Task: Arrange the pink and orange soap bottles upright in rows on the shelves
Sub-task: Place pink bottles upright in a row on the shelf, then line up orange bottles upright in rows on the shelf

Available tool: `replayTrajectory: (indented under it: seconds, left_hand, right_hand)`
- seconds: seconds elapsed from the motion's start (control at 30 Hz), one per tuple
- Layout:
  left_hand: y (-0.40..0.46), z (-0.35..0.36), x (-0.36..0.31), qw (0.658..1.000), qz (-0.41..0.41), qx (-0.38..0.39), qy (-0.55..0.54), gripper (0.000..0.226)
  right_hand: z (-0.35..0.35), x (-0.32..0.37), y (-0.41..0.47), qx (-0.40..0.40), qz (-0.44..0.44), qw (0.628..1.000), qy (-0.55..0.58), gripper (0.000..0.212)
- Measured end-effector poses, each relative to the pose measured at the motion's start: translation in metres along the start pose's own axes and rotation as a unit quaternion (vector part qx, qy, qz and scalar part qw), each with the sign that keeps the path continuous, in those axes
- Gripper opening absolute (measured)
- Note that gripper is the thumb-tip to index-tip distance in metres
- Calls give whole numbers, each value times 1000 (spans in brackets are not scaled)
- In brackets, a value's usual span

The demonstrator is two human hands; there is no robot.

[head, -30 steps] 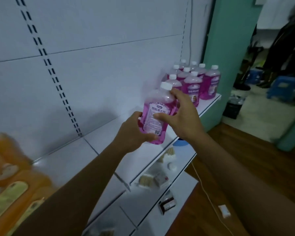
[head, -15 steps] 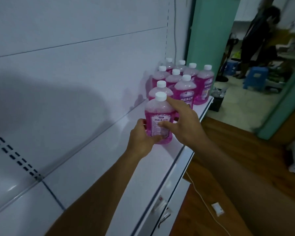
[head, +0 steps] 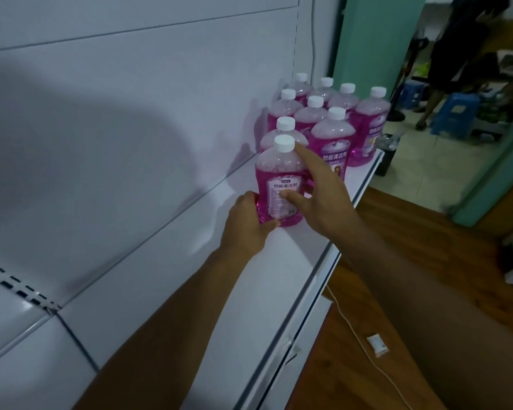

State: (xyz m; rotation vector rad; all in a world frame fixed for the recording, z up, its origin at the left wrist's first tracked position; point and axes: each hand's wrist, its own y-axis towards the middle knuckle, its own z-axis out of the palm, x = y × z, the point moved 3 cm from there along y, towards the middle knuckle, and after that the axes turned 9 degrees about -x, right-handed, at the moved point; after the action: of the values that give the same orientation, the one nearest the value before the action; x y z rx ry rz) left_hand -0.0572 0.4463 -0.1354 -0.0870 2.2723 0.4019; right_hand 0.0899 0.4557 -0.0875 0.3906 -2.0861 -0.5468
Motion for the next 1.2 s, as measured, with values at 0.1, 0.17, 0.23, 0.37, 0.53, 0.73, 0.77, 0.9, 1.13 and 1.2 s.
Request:
replayTrajectory:
  seconds: [0.1, 0.17, 0.23, 0.37, 0.53, 0.73, 0.77, 0.9, 1.13, 1.2]
  left_hand:
    - [-7, -2, 0, 999, 4, -1, 45, 47]
    - [-16, -5, 4, 994, -4, 21, 104, 58]
    - [-30, -13, 8, 985, -18, 47, 167, 76]
    - [-67, -44, 12, 975, -26, 38, 218, 81]
    - [-132, -91, 7, 967, -35, -43, 250, 75]
    - [-235, -173, 12, 933, -99, -137, 318, 63]
    - [-255, -189, 13, 929, -112, -150, 318, 61]
    - [-330, -252, 13, 915, -127, -213, 319, 53]
    - [-423, -338, 33, 865, -182, -297, 361, 49]
    - [-445, -360, 45, 851, -192, -319, 370, 53]
  right_hand:
    - [-1, 2, -2, -2, -20, 1000, 4, 76]
    - [-2, 3, -1, 8, -30, 999, -23, 82]
    - [-3, -1, 0, 27, -27, 997, -60, 96]
    - [-11, 7, -19, -8, -41, 993, -107, 102]
    - [4, 59, -76, 12, -123, 991, -50, 81]
    - [60, 149, -153, 136, -142, 972, 132, 65]
    - [69, 166, -166, 160, -141, 965, 151, 64]
    - [97, 230, -216, 241, -141, 936, 216, 60]
    - [129, 311, -280, 331, -204, 899, 203, 57]
    - [139, 330, -297, 355, -214, 891, 186, 60]
